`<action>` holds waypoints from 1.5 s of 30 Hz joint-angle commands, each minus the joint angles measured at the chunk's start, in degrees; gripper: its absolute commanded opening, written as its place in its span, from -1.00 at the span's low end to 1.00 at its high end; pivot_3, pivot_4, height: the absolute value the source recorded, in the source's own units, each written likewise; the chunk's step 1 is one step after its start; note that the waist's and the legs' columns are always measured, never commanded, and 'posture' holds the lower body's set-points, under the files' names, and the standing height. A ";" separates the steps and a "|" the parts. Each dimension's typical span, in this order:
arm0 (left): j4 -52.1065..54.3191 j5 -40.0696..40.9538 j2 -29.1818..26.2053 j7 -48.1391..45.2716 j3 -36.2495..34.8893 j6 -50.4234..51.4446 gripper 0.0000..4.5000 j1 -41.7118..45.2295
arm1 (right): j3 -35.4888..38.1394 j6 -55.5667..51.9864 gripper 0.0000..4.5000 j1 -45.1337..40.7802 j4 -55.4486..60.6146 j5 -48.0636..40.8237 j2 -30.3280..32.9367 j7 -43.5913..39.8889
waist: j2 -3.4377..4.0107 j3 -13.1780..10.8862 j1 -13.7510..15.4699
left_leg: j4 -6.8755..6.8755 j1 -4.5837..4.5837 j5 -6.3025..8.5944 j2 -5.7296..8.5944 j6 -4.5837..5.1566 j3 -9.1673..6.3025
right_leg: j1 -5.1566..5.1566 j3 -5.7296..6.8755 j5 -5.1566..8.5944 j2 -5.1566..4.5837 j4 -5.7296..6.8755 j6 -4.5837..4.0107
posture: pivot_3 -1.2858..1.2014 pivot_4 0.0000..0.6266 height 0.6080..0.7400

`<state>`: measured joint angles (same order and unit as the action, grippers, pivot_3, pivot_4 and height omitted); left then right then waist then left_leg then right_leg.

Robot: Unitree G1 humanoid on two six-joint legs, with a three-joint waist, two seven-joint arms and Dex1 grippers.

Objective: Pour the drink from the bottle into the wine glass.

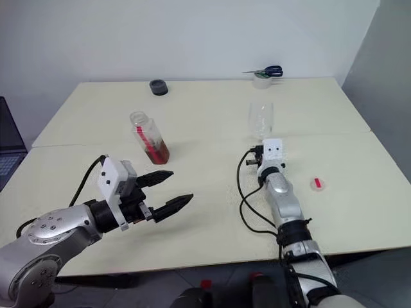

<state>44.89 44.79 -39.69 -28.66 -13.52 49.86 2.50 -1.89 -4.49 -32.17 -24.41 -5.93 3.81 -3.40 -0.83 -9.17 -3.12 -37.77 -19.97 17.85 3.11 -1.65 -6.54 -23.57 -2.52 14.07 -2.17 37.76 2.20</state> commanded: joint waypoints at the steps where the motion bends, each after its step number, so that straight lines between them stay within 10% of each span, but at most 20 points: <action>1: 2.79 2.03 -0.29 1.76 -1.76 0.42 1.00 -0.38 | -0.41 -6.20 -0.92 5.85 5.94 0.12 0.61 -1.22 | 0.00 0.00 0.22 | -0.01 0.01 0.01 -0.01 -0.01 -0.03 | 0.03 0.02 0.00 -0.01 -0.01 0.00 | 0.03 -0.52 1.00; 19: -0.33 3.52 -2.02 0.07 0.24 -0.39 1.00 2.70 | -3.01 -15.29 -0.92 15.15 18.77 0.46 3.95 -8.97 | -0.22 0.19 1.47 | 0.06 0.06 0.05 0.03 -0.09 -0.56 | 0.49 0.30 0.03 0.06 -0.63 0.00 | 0.03 -0.52 1.00; 34: 6.05 3.80 -0.34 3.96 -10.65 -2.64 1.00 -12.03 | -5.02 18.08 -0.92 -17.14 -32.53 6.03 -11.92 -15.13 | -0.13 0.02 -1.73 | 0.53 0.18 0.14 -1.32 -0.38 0.28 | -0.06 0.03 -0.40 1.18 -0.63 -0.83 | 0.03 -0.52 1.00; 45: 12.10 -0.02 5.61 7.89 -17.84 -8.84 1.00 -27.43 | -3.13 22.38 -0.92 -25.48 -46.21 7.28 -15.42 -14.85 | -0.10 0.00 -1.66 | 0.73 0.12 0.16 -1.31 -0.50 0.39 | -0.24 -0.02 -0.35 1.10 -0.69 -0.91 | 0.03 -0.52 1.00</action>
<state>55.08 45.51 -34.26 -21.31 -29.55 43.02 -24.74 -5.06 17.88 -55.93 -69.03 0.95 -7.89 -18.14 -0.92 -9.16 -4.78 -37.03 -19.85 18.01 1.80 -2.16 -6.19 -23.80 -2.51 13.72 -1.05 37.10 1.28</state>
